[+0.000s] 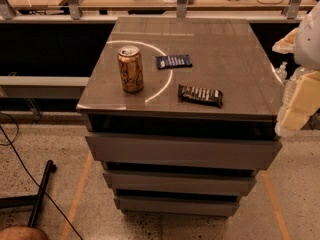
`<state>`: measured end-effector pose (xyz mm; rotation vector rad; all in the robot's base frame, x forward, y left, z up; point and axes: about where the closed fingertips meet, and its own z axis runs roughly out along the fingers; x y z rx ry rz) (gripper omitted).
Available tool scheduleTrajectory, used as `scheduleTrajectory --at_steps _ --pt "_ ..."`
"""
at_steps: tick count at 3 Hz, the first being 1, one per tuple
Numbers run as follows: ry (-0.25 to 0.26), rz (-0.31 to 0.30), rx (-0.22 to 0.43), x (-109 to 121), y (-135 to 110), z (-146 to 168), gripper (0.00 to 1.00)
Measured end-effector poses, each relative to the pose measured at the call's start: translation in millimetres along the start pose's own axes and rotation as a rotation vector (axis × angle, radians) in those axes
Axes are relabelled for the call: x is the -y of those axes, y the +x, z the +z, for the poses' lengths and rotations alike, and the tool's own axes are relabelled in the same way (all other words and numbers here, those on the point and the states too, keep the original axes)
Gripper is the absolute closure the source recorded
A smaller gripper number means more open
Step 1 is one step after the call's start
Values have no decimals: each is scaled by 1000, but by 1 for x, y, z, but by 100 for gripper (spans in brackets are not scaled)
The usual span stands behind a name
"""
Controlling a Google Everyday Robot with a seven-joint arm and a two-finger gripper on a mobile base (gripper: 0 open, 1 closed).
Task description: Pick rxbar chocolate
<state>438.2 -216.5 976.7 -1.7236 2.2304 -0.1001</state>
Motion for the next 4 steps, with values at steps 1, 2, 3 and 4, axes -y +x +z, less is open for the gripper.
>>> scheduleTrajectory --at_steps 1,2,3,4 --pt "0 0 0 0 0 0 0" --pt "-8 -35 11 12 -16 11 0" --pt "-34 -64 20 33 -36 32 0" --pt "-71 -87 32 56 -58 59 0"
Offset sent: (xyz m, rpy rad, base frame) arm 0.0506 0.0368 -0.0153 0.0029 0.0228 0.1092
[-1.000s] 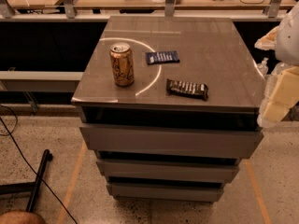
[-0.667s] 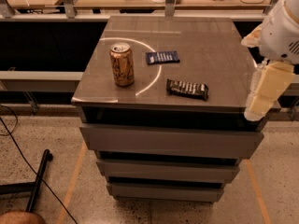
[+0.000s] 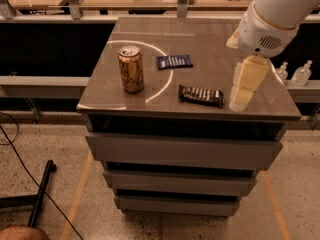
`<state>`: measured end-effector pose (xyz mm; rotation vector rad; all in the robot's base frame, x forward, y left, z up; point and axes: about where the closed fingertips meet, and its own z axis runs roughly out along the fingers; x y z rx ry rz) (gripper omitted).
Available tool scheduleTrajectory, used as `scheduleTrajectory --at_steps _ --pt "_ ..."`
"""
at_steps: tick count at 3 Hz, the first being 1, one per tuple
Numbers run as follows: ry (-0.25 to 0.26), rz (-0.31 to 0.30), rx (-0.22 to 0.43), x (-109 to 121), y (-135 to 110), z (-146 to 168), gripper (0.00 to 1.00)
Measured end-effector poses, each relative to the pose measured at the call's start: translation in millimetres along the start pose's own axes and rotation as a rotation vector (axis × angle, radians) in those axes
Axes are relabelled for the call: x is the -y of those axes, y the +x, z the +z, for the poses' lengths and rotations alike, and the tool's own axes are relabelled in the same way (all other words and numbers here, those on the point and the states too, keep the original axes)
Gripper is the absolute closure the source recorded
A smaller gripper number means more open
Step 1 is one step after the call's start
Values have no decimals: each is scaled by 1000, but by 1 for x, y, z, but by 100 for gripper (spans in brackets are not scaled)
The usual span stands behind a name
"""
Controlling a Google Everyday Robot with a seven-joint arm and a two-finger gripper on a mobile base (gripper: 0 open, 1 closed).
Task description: Pick rxbar chocolate
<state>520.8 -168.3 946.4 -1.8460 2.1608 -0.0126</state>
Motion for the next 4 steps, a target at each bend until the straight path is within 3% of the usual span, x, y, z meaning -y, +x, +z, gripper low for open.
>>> scheduleTrajectory --at_steps 2,4 --pt "-90 7 22 33 -23 59 0" --pt "-150 37 13 47 -28 113 10"
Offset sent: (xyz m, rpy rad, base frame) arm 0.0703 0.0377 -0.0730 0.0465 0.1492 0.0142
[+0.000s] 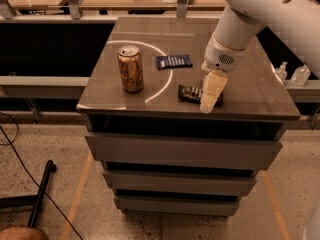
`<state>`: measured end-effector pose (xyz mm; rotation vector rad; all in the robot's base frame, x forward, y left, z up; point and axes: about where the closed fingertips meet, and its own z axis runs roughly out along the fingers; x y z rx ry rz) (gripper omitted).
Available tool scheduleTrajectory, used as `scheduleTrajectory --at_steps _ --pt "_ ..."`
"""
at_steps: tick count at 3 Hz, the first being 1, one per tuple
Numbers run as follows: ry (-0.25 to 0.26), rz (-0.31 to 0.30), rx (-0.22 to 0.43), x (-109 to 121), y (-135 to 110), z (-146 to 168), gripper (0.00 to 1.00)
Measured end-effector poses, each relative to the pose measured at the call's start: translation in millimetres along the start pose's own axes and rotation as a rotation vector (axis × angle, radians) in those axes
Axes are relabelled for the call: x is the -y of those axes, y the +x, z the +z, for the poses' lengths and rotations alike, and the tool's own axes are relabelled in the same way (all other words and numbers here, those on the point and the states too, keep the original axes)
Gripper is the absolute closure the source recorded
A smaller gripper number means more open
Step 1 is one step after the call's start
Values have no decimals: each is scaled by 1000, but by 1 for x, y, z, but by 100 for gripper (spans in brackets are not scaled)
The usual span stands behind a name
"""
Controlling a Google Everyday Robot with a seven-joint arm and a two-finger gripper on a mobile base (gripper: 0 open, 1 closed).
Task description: Pick rxbar chocolate
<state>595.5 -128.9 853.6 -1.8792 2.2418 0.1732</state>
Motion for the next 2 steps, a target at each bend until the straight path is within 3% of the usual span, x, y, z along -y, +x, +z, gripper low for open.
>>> scheduleTrajectory --at_steps 1,2 --pt "-18 13 -3 3 3 14 18" --pt "-28 21 -6 4 5 22 19"
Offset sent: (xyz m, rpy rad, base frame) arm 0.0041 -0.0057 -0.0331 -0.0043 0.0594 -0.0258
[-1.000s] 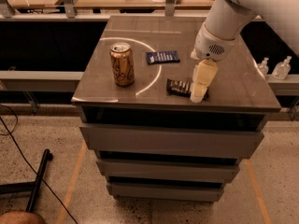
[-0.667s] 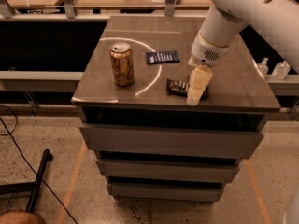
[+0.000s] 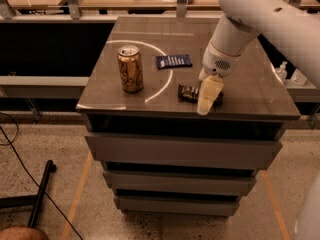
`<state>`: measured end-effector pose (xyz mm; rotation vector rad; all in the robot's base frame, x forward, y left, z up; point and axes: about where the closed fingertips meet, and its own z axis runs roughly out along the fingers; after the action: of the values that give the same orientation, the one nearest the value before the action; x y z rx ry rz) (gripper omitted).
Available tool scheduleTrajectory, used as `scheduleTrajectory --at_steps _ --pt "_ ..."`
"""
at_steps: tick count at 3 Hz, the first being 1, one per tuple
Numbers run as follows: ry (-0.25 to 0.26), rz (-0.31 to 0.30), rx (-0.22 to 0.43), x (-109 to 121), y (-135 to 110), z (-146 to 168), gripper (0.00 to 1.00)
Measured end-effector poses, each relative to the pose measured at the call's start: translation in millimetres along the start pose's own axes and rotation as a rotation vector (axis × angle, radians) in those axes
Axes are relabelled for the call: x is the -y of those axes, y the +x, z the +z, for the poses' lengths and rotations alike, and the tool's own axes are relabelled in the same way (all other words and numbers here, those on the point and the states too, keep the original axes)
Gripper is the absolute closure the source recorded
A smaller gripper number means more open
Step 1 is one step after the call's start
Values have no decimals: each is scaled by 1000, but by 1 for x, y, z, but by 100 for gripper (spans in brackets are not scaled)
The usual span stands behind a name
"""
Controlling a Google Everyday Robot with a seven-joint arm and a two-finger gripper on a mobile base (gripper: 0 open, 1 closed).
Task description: Pick rxbar chocolate
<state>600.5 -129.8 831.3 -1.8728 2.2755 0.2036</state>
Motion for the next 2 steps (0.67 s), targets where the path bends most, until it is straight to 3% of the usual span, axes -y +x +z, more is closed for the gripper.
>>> scheduleTrajectory --at_steps 1,2 --pt "-9 9 -1 1 3 6 35" --pt "-11 12 -2 2 4 6 58"
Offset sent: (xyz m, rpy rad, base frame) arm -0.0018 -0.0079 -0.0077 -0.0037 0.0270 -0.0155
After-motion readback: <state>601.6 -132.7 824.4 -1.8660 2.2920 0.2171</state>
